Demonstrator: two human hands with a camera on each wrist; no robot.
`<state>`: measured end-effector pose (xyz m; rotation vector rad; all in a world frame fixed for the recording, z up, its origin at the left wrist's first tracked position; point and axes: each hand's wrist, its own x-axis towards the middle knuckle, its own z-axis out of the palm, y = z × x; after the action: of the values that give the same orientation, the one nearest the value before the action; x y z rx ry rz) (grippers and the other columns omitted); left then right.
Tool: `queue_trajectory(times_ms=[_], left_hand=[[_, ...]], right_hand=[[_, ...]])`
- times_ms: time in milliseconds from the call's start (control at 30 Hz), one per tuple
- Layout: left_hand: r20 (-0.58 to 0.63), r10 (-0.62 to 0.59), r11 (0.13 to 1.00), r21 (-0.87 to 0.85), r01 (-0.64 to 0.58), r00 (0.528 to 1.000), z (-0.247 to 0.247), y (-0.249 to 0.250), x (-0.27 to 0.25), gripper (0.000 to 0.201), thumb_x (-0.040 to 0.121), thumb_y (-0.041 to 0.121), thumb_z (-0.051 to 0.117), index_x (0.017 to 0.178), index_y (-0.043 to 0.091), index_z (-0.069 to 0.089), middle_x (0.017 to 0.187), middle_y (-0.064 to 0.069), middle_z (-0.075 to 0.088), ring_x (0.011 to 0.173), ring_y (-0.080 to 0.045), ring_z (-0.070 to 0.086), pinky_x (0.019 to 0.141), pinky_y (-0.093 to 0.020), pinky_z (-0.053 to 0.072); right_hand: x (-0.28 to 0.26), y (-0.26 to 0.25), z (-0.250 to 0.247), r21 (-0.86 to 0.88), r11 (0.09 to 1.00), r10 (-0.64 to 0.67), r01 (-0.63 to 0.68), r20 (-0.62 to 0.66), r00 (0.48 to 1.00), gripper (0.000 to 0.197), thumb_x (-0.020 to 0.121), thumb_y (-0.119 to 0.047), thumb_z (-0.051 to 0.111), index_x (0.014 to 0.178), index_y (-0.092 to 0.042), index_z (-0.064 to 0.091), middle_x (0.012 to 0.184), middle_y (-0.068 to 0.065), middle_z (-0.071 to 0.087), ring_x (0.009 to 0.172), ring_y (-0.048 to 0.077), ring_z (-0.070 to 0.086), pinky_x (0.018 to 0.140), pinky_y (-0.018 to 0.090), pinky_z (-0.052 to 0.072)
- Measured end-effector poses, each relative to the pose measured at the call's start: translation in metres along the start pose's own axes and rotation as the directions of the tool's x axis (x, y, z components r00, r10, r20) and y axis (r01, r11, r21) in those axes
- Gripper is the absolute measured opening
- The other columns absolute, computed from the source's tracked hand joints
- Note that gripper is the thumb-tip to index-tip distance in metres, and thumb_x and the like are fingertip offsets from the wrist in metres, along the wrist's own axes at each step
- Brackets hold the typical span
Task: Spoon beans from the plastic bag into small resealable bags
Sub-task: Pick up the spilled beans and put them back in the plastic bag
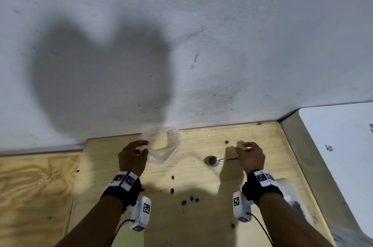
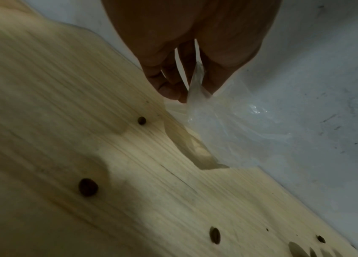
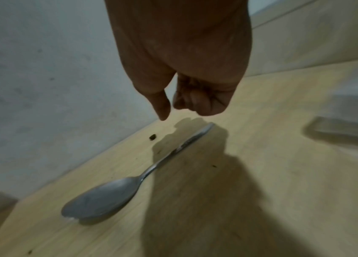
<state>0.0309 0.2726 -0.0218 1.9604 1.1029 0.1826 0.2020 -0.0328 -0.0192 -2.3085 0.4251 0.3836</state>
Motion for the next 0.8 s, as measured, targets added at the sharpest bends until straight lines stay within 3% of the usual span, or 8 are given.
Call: queue_trajectory(times_ms=[133,167,233,300,467,667,733,800], left_hand=[[0.005,-0.019,0.998,-0.061,0.019,1.0,-0.006,-0.013,0.004,0.024,0.083,0.008,0.07,0.094,0.028,0.073,0.094,-0.001,0.07,0.073,-0.022,0.067,0.074,-0.036,0.058],[0.002,-0.023,0.998,-0.067,0.023,1.0,-0.008,-0.015,0.004,0.023,0.083,0.007,0.07,0.094,0.028,0.073,0.094,-0.002,0.07,0.073,-0.023,0.067,0.074,-0.039,0.059],[-0.004,-0.023,0.998,-0.059,0.022,1.0,-0.011,-0.017,0.005,0.022,0.083,0.007,0.07,0.097,0.025,0.074,0.094,0.0,0.069,0.076,-0.021,0.066,0.076,-0.034,0.057],[-0.008,-0.009,0.999,-0.047,0.009,1.0,-0.013,-0.016,0.005,0.021,0.084,0.007,0.069,0.098,0.022,0.074,0.095,0.004,0.067,0.078,-0.016,0.063,0.076,-0.025,0.05],[-0.018,-0.015,0.994,-0.11,0.013,1.0,-0.013,-0.018,0.006,0.022,0.081,0.006,0.07,0.092,0.024,0.075,0.097,0.003,0.072,0.076,-0.013,0.065,0.075,-0.03,0.056],[-0.039,-0.036,0.994,-0.109,0.031,0.999,-0.014,-0.019,0.004,0.011,0.076,0.018,0.078,0.082,0.025,0.072,0.085,0.005,0.07,0.073,-0.015,0.063,0.069,-0.027,0.051],[-0.045,-0.024,0.997,-0.079,0.02,0.999,-0.015,-0.019,0.002,0.014,0.079,0.013,0.076,0.085,0.025,0.071,0.089,0.004,0.07,0.072,-0.014,0.06,0.069,-0.022,0.044],[-0.044,0.0,0.997,-0.071,-0.003,0.999,-0.016,-0.019,0.0,0.021,0.081,0.007,0.07,0.091,0.025,0.072,0.094,0.004,0.069,0.069,-0.012,0.058,0.069,-0.02,0.042]], right_hand=[[-0.003,-0.041,0.024,-0.19,0.967,-0.148,0.168,0.113,0.982,0.005,0.086,-0.027,0.061,0.088,-0.026,0.066,0.088,0.001,0.065,0.085,0.024,0.06,0.076,0.025,0.042],[0.0,-0.046,0.03,-0.239,0.954,-0.158,0.181,0.114,0.981,0.016,0.088,-0.034,0.056,0.087,-0.024,0.068,0.088,0.001,0.068,0.085,0.026,0.063,0.075,0.024,0.043],[0.003,-0.051,0.038,-0.381,0.904,-0.163,0.196,0.118,0.979,0.038,0.087,-0.043,0.045,0.072,-0.016,0.067,0.076,-0.002,0.071,0.073,0.025,0.065,0.067,0.022,0.043],[0.0,-0.057,0.037,-0.493,0.838,-0.19,0.236,0.143,0.971,0.037,0.081,-0.041,0.048,0.064,-0.013,0.064,0.061,-0.002,0.066,0.062,0.023,0.063,0.06,0.019,0.041],[-0.009,-0.071,0.027,-0.474,0.847,-0.165,0.24,0.194,0.967,0.022,0.089,-0.019,0.061,0.087,-0.001,0.074,0.09,0.019,0.073,0.087,0.035,0.066,0.072,0.024,0.04],[0.0,-0.058,0.027,-0.322,0.92,-0.166,0.225,0.199,0.966,0.023,0.088,-0.018,0.06,0.066,-0.015,0.061,0.081,0.011,0.067,0.071,0.024,0.058,0.076,0.028,0.046],[0.003,-0.043,0.022,-0.029,0.989,-0.136,0.145,0.213,0.968,0.01,0.085,-0.012,0.067,0.077,-0.015,0.072,0.085,0.011,0.072,0.076,0.028,0.066,0.078,0.039,0.058],[0.001,-0.029,0.012,0.274,0.962,-0.081,0.014,0.235,0.969,0.015,0.09,-0.002,0.06,0.084,-0.009,0.072,0.083,0.014,0.07,0.066,0.026,0.062,0.063,0.037,0.059]])
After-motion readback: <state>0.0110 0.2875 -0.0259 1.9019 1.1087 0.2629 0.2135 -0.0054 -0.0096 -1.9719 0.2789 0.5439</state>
